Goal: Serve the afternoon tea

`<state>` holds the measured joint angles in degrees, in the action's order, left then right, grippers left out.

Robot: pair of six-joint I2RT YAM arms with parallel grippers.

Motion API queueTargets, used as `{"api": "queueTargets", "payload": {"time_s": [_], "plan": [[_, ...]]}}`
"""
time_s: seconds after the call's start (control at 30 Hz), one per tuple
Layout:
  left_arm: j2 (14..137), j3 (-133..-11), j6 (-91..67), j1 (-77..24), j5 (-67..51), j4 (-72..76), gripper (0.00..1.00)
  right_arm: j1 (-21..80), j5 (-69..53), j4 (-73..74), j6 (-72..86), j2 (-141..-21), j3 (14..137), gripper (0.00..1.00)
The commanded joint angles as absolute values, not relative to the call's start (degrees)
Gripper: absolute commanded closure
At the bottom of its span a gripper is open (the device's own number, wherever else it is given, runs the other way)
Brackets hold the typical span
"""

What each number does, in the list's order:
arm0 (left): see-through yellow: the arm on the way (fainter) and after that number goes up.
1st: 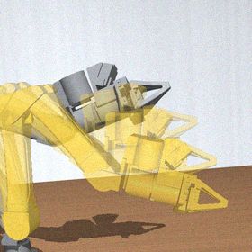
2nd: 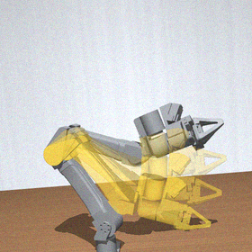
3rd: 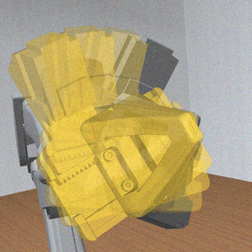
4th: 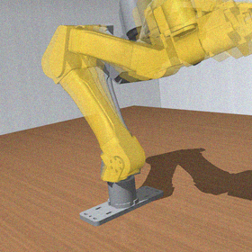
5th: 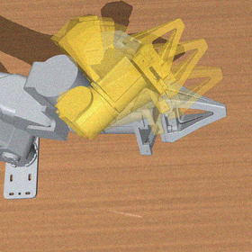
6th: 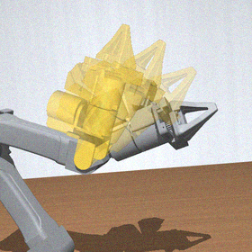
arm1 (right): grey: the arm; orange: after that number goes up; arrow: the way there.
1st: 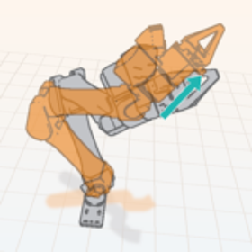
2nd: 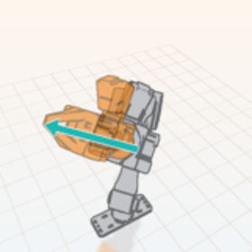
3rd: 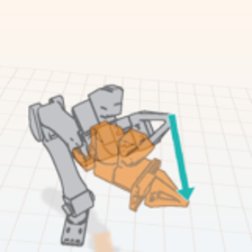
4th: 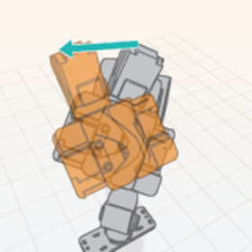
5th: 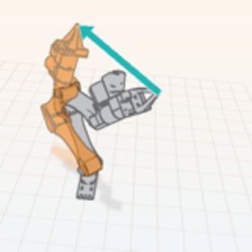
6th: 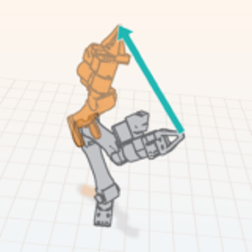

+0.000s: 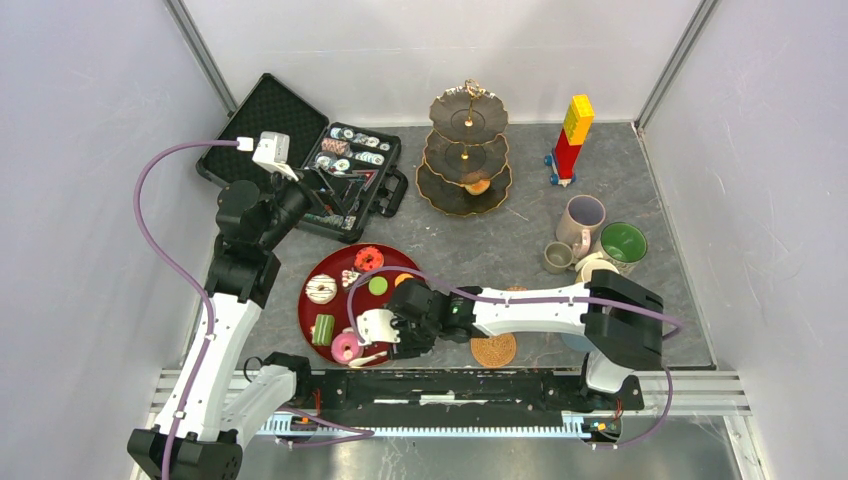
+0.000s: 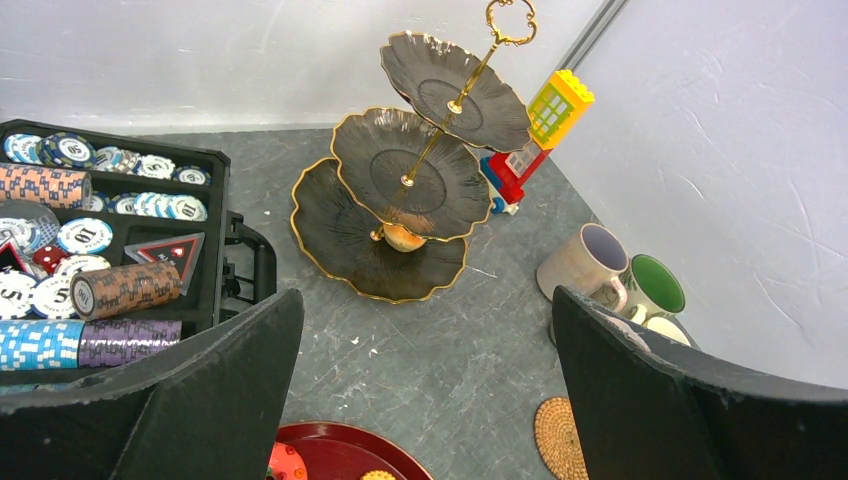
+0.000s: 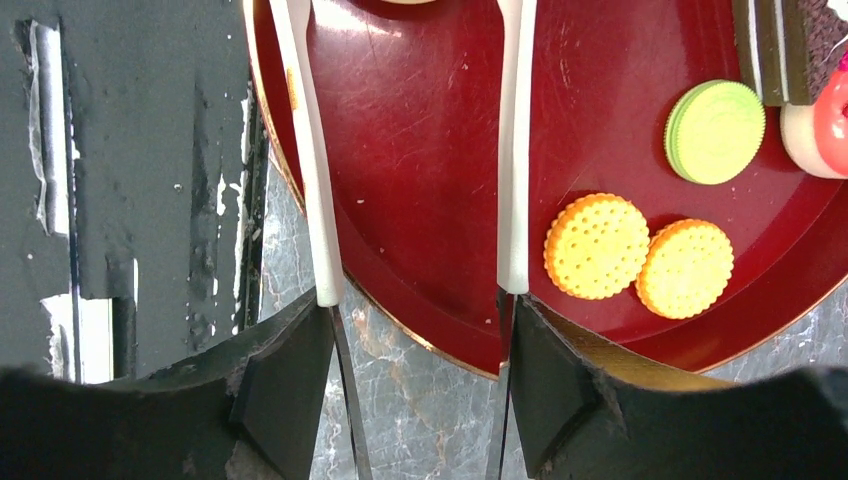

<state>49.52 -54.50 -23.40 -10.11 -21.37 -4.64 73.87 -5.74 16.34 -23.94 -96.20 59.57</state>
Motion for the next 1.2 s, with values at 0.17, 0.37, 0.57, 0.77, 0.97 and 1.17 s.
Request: {"api": "queueTargets", "payload": {"time_s": [0.17,0.37,0.57,0.77,0.97,1.17], "plan": [[49.7,-56.51,-25.49,-10.27,-22.87,-3.29,0.0,74.24,-6.54,12.96,-24.87,-98.35,63.5,0.35],[49.67,-56.54,-25.55,-10.28,-22.85,-3.29,0.0,74.24,-5.42,12.96,-24.44,-99.24,64.13,0.34],[49.66,-56.51,-25.57,-10.28,-22.85,-3.35,0.0,74.19,-3.25,12.78,-23.52,-99.17,63.84,0.39],[49.72,-56.51,-25.54,-10.28,-22.72,-3.29,0.0,74.2,-2.27,10.97,-22.62,-97.11,61.26,0.53],[49.83,-56.43,-25.52,-10.28,-22.59,-3.27,0.0,74.19,-1.23,8.16,-21.38,-92.36,56.43,0.6],[49.86,-56.43,-25.57,-10.28,-22.59,-3.31,0.0,74.05,1.04,6.7,-20.1,-87.32,52.44,0.67]]}}
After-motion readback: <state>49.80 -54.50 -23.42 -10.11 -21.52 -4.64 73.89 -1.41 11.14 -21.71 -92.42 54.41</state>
